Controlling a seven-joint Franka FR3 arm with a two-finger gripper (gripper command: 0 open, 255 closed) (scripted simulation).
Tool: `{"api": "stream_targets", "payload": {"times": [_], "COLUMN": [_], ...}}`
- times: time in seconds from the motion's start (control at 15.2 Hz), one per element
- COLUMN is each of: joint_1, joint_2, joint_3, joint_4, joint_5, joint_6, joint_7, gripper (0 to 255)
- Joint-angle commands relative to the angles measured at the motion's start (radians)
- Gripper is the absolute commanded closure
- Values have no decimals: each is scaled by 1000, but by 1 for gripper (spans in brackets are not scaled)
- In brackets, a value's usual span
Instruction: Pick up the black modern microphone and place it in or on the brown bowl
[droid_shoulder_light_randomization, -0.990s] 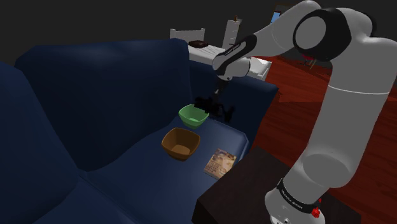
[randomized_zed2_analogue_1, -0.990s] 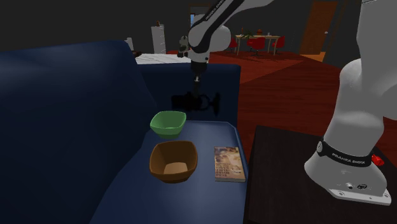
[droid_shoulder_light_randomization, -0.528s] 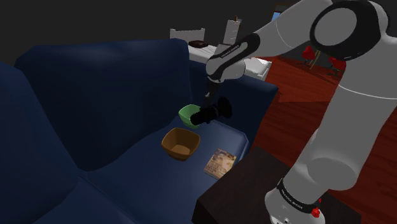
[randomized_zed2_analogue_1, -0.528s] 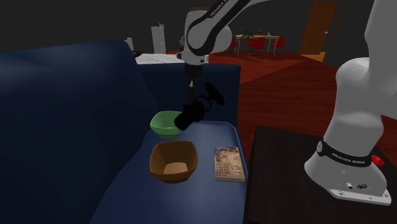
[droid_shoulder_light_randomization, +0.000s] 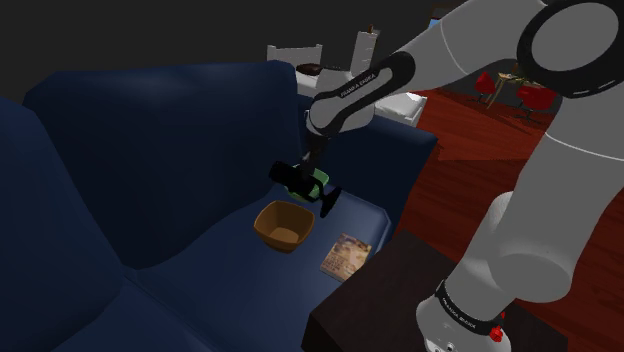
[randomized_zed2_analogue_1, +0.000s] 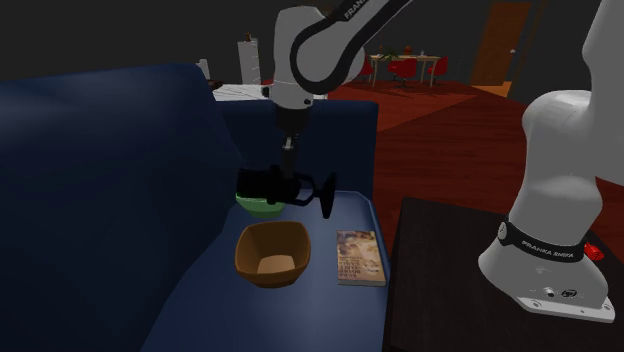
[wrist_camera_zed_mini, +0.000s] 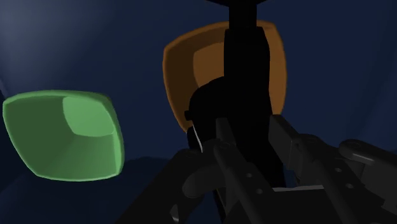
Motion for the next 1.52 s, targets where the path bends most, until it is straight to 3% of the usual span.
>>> {"api": "stream_targets", "payload": {"times": [0.0,1.06,1.45], "joint_1": [18,6,5], "joint_2": [0,173,178], "joint_3": [15,37,39], "joint_4": [-12,-47,-47], "joint_5": [-5,73,75], "joint_6": [15,218,223], "joint_7": [39,-20,-22], "gripper": [255,255,255]}}
